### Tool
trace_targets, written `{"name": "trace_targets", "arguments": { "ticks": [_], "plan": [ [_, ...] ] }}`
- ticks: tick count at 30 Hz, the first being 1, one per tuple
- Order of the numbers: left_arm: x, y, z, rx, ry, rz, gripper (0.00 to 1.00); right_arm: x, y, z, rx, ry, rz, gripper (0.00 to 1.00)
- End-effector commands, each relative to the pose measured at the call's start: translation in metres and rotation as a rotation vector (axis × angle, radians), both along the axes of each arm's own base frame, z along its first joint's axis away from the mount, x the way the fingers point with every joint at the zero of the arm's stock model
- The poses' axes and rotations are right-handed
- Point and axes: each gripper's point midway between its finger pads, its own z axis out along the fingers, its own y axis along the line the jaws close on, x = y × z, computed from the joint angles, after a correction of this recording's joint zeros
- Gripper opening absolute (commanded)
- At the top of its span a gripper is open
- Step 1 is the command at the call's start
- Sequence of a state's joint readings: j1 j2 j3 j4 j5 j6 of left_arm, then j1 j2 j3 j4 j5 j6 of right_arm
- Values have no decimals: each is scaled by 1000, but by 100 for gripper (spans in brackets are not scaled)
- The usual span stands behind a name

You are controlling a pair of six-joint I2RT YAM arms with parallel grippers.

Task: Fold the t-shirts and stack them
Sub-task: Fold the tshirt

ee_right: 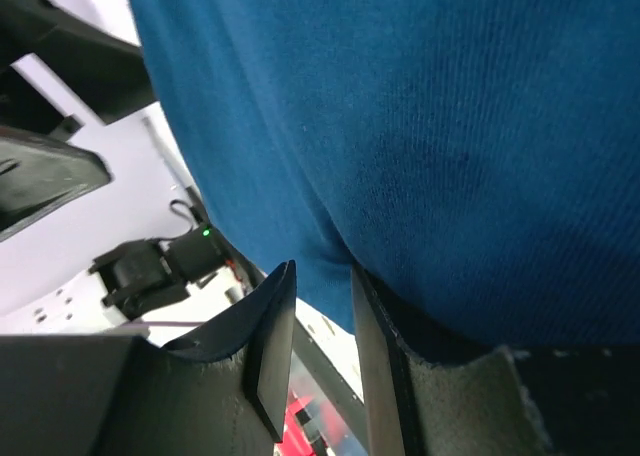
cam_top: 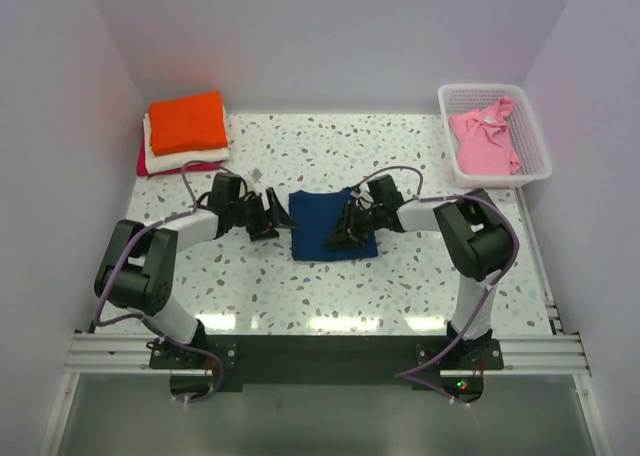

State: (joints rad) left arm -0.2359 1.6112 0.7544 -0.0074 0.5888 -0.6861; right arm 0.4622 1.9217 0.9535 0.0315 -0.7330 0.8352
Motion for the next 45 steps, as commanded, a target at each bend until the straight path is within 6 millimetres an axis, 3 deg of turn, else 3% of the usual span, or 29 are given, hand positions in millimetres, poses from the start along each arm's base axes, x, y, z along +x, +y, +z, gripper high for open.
{"name": "trace_targets", "arguments": {
  "ticks": [1, 4, 9, 13, 19, 27, 31, 34, 36, 37, 40, 45],
  "plan": [
    [2, -4, -2, -12, -28, -54, 78, 0, -12, -32, -62, -28, -23, 34],
    [-3, -2, -14, 15, 1, -56, 78, -4, -12, -41, -53, -10, -13, 34],
    [-6, 1, -34, 89, 56, -45, 78, -3, -8, -37, -17, -10, -11, 34],
    [-7, 2, -56, 169, 108, -33, 78, 0, -6, -23, 0, -33, -9, 34],
    [-2, 28, -88, 398, 149, 67, 73, 9, -7, -1, 27, -62, -7, 34],
    [-8, 24, -110, 451, 196, 64, 66, 18, 0, 40, 68, -125, 3, 35],
    [-13, 13, -113, 455, 206, 51, 63, 24, 2, 64, 85, -164, 6, 35],
    [-10, 2, -109, 443, 196, 43, 55, 28, 4, 84, 96, -194, 4, 35],
    [-6, -2, -102, 449, 183, 37, 38, 29, 4, 95, 98, -207, 4, 35],
    [-3, -2, -100, 459, 172, 39, 24, 29, 2, 100, 89, -216, 3, 35],
    [12, 4, -84, 514, 126, 51, 0, 31, -5, 115, 44, -258, -16, 35],
    [43, 26, -54, 694, 52, 60, 0, 34, -23, 135, -63, -336, -58, 35]
  ]
}}
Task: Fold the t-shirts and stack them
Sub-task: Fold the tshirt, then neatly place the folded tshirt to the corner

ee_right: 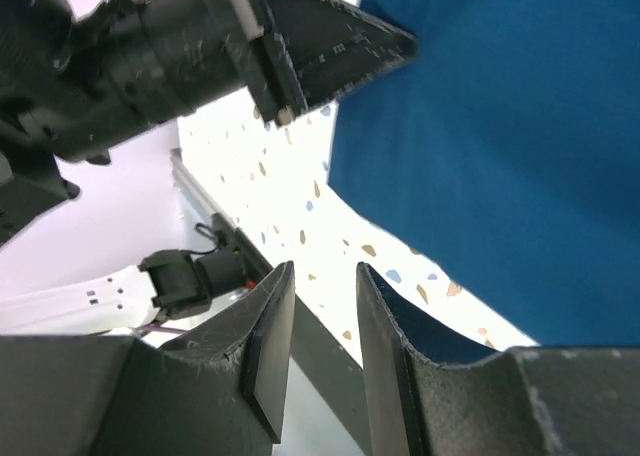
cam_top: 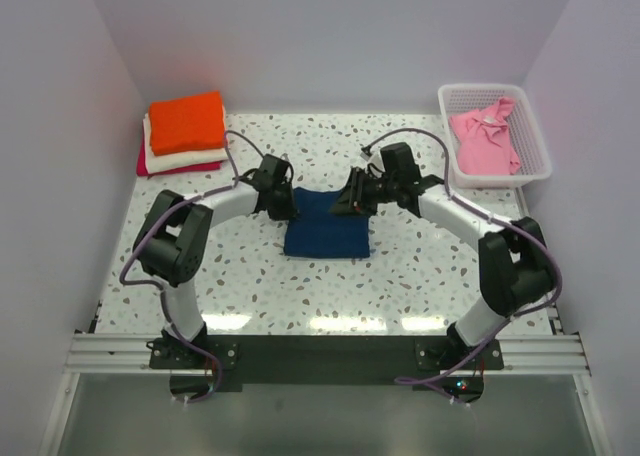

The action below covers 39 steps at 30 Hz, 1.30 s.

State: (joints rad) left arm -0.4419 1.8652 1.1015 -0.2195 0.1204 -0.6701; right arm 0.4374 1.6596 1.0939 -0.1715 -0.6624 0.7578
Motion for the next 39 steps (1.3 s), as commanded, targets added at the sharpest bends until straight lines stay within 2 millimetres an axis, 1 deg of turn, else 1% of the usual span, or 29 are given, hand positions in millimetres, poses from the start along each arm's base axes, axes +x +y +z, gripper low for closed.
{"name": "trace_targets", "arguments": {
  "ticks": [1, 2, 3, 4, 5, 6, 8, 9, 10, 11, 12, 13, 14, 15, 16, 17, 18, 19, 21, 22, 23, 24, 25, 27, 28, 30, 31, 34, 39],
  "plan": [
    [-5, 63, -15, 361, 60, 29, 0, 0, -21, 21, -110, -69, -49, 36],
    [3, 68, -5, 400, 45, 22, 0, 1, -26, 28, -128, -100, -70, 36],
    [7, 72, -4, 432, 42, 18, 0, 0, -30, 28, -145, -103, -81, 35],
    [11, 81, -1, 489, 34, 26, 0, -4, -35, 26, -173, -99, -86, 35],
    [23, 81, 10, 510, 3, 23, 0, -5, -39, 28, -187, -112, -96, 35],
    [27, 86, 10, 541, 3, 25, 0, -6, -43, 33, -197, -132, -112, 36],
    [42, 93, 22, 604, -29, 30, 0, -13, -51, 29, -232, -126, -116, 36],
    [47, 96, 22, 628, -29, 33, 0, -15, -55, 33, -240, -143, -130, 35],
    [54, 103, 26, 671, -41, 49, 0, -19, -59, 32, -253, -143, -130, 35],
    [64, 105, 37, 696, -62, 52, 0, -23, -62, 30, -263, -143, -131, 35],
    [71, 114, 35, 745, -59, 64, 0, -26, -67, 33, -272, -159, -139, 35],
    [74, 119, 37, 774, -56, 62, 0, -32, -70, 29, -280, -150, -136, 35],
    [87, 120, 42, 798, -71, 63, 0, -35, -71, 29, -280, -152, -136, 35],
    [93, 132, 47, 839, -76, 89, 0, -39, -74, 33, -278, -167, -141, 35],
    [105, 133, 58, 841, -98, 106, 0, -43, -77, 29, -288, -162, -142, 36],
    [110, 138, 56, 864, -92, 99, 0, -46, -80, 28, -296, -161, -146, 36],
    [122, 146, 63, 880, -107, 117, 0, -49, -85, 28, -311, -166, -151, 36],
    [128, 148, 72, 875, -125, 137, 0, -51, -87, 27, -319, -167, -149, 36],
    [140, 154, 75, 885, -133, 142, 0, -54, -90, 26, -335, -173, -146, 36],
    [152, 152, 89, 875, -171, 155, 0, -57, -93, 24, -348, -162, -144, 36],
    [158, 155, 87, 888, -169, 150, 0, -58, -95, 25, -358, -168, -149, 36],
    [164, 155, 92, 890, -184, 151, 0, -59, -97, 25, -364, -170, -147, 36],
    [175, 154, 107, 888, -221, 162, 0, -61, -98, 23, -374, -165, -145, 36],
    [186, 157, 112, 905, -239, 169, 0, -63, -101, 22, -389, -166, -142, 36],
    [196, 156, 126, 897, -278, 180, 0, -64, -103, 20, -396, -163, -142, 36],
    [206, 156, 130, 877, -306, 175, 0, -66, -104, 20, -399, -168, -137, 36],
    [213, 154, 138, 857, -341, 186, 0, -68, -105, 19, -404, -161, -134, 36],
    [226, 154, 154, 841, -403, 203, 0, -73, -110, 16, -432, -159, -122, 34],
    [245, 166, 174, 819, -481, 253, 0, -78, -124, 8, -497, -173, -116, 34]
  ]
}}
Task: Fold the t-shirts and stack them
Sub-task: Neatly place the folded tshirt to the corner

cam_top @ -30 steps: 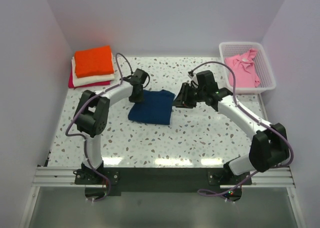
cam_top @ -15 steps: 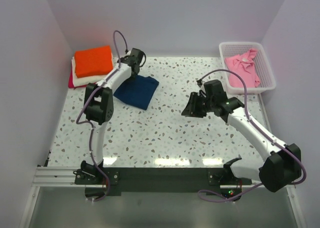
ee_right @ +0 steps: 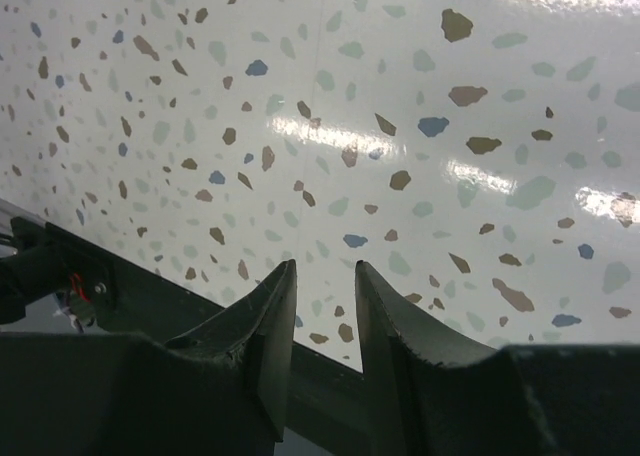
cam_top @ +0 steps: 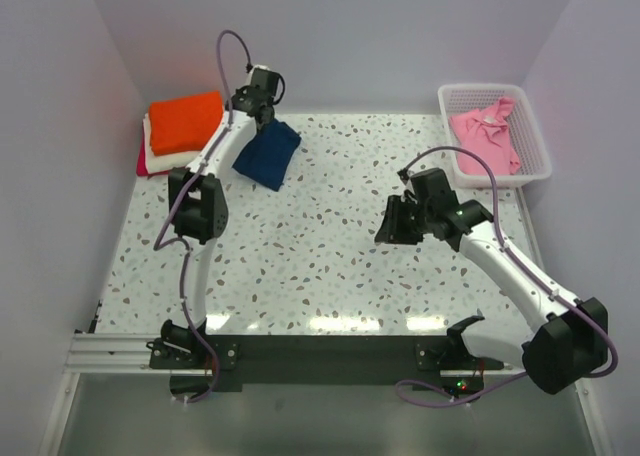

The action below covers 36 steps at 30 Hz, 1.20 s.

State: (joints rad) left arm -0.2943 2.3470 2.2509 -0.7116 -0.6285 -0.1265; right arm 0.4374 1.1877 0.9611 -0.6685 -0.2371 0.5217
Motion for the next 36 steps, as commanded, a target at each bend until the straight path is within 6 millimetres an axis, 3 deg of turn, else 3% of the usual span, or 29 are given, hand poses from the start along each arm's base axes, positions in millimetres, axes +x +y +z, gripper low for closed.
{"name": "trace_targets", "arguments": {
  "ticks": [1, 9, 15, 27, 28, 30, 31, 32, 34, 36],
  "plan": [
    [34, 15, 47, -21, -176, 9, 0, -8, -15, -3, -71, -13, 11, 34],
    [61, 32, 94, -17, -341, 0, 0, -10, -16, -2, -84, -8, 35, 34],
    [74, 45, 113, -10, -406, -32, 0, -7, -14, -10, -93, 9, 40, 34],
    [79, 83, 131, -71, -437, -64, 0, 0, -9, -11, -82, 20, 32, 34],
    [79, 95, 134, -93, -447, -51, 0, 1, -9, -12, -80, 20, 31, 34],
    [79, 100, 132, -135, -438, -83, 0, 1, -8, -13, -80, 25, 29, 34],
    [79, 115, 134, -190, -457, -53, 0, 1, -8, -13, -80, 26, 29, 34],
    [79, 114, 134, -218, -458, -61, 0, 2, -8, -13, -79, 26, 27, 34],
    [77, 139, 133, -279, -466, -46, 0, 2, -8, -15, -85, 31, 28, 34],
    [78, 143, 130, -342, -469, -63, 0, 2, -9, -16, -88, 32, 23, 34]
  ]
}}
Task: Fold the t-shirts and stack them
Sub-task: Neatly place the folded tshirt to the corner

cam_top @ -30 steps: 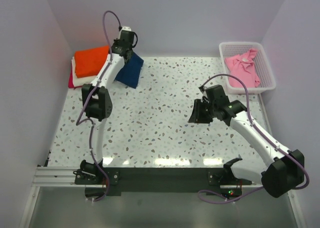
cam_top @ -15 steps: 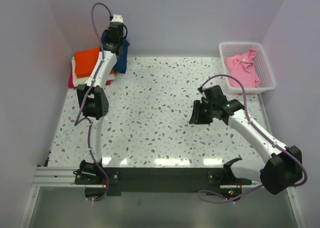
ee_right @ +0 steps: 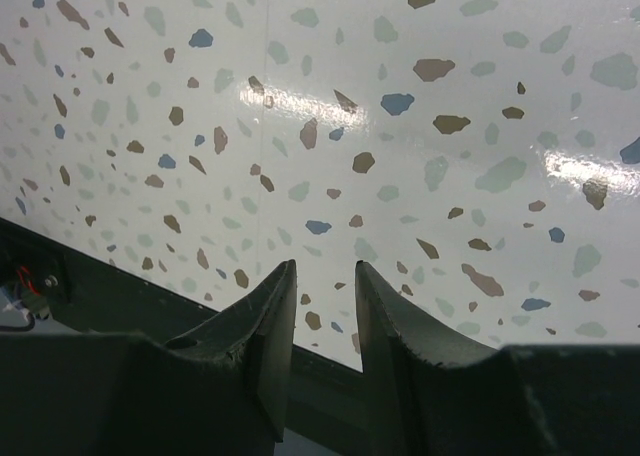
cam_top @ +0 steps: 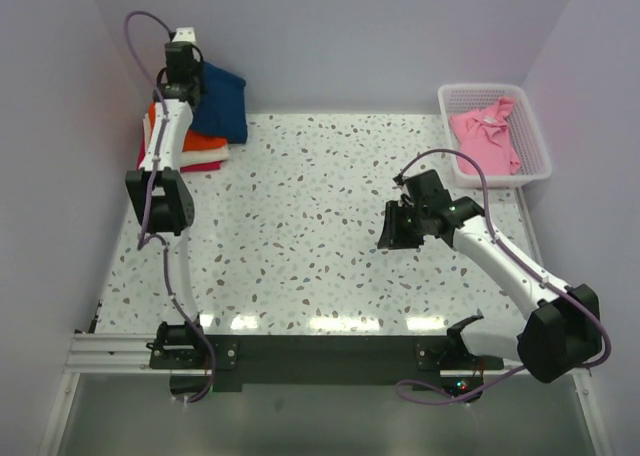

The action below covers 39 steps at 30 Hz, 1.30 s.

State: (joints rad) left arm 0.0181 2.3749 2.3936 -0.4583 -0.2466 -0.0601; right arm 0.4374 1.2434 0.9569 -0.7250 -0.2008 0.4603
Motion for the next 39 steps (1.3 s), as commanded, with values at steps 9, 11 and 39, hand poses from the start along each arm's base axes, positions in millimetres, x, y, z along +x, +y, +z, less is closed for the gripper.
{"name": "trace_targets", "arguments": {
  "ticks": [9, 11, 39],
  "plan": [
    [-3, 65, 53, -382, -190, -61, 0, 13, 5, 7, 13, -26, -21, 34],
    [-3, 66, 55, -413, -198, -78, 0, 14, 6, 8, 18, -26, -25, 34],
    [-19, 118, 21, -570, -143, 39, 13, 17, 14, 11, 43, -29, -24, 34]
  ]
}}
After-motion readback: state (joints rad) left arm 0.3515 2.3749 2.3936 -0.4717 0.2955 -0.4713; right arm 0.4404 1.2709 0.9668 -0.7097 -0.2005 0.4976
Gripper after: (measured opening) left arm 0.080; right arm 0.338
